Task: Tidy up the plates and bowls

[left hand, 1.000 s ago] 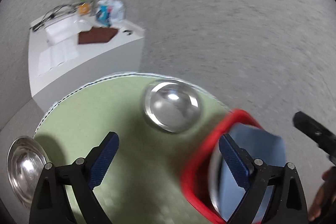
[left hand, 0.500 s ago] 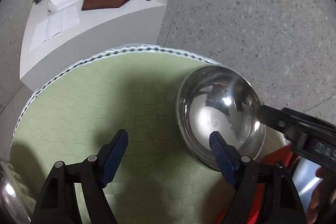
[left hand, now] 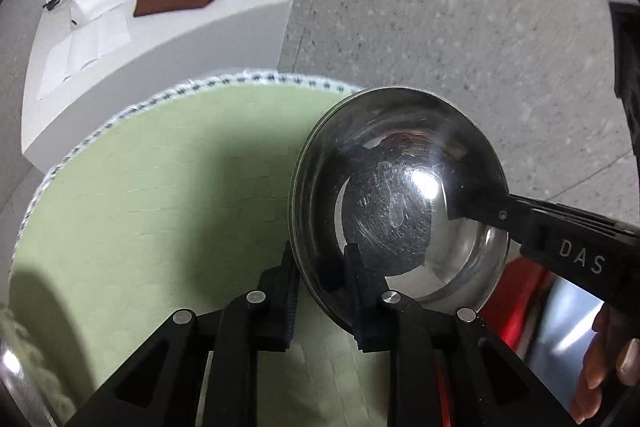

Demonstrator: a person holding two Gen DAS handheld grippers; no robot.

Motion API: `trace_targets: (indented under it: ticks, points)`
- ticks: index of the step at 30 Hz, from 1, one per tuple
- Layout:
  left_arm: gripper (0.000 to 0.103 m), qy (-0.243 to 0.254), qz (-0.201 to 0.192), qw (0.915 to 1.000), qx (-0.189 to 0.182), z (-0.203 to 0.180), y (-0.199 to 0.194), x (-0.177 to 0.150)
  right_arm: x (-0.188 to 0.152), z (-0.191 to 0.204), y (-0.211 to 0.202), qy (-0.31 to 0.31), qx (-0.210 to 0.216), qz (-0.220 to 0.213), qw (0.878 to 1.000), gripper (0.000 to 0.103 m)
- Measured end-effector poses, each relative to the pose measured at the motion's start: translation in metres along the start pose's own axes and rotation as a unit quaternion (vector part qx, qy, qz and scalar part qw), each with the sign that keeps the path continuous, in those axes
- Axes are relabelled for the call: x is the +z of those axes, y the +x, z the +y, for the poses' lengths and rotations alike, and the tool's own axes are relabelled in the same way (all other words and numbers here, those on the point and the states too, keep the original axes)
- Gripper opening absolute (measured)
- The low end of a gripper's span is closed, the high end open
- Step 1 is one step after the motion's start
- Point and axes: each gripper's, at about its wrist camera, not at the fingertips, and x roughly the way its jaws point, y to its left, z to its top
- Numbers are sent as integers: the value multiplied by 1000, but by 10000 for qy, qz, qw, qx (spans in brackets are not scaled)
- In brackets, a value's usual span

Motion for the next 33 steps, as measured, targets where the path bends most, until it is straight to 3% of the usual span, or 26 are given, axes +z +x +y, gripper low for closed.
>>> trace_targets:
  ticks: [6, 10, 17, 26, 33]
  points:
    - [18, -155, -679, 9976, -20, 16, -88, -18, -14, 38, -61, -302, 397, -618, 9968, 7]
    - [18, -228, -1046, 9941, 171, 43, -146, -41, -28, 78, -91, -610, 753, -829, 9918, 7]
    - [18, -582, -1296, 9868, 771, 107, -217, -103, -63, 173, -91, -1317, 1177, -752, 9814, 8]
    - [18, -1089, -921, 9838, 1085, 159, -224, -150, -104, 246, -42, -1801, 1229, -310, 9754, 9]
    - [18, -1186, -633, 9859, 995, 178, -203, -144, -118, 258, -20, -1937, 951, -191, 9762, 9]
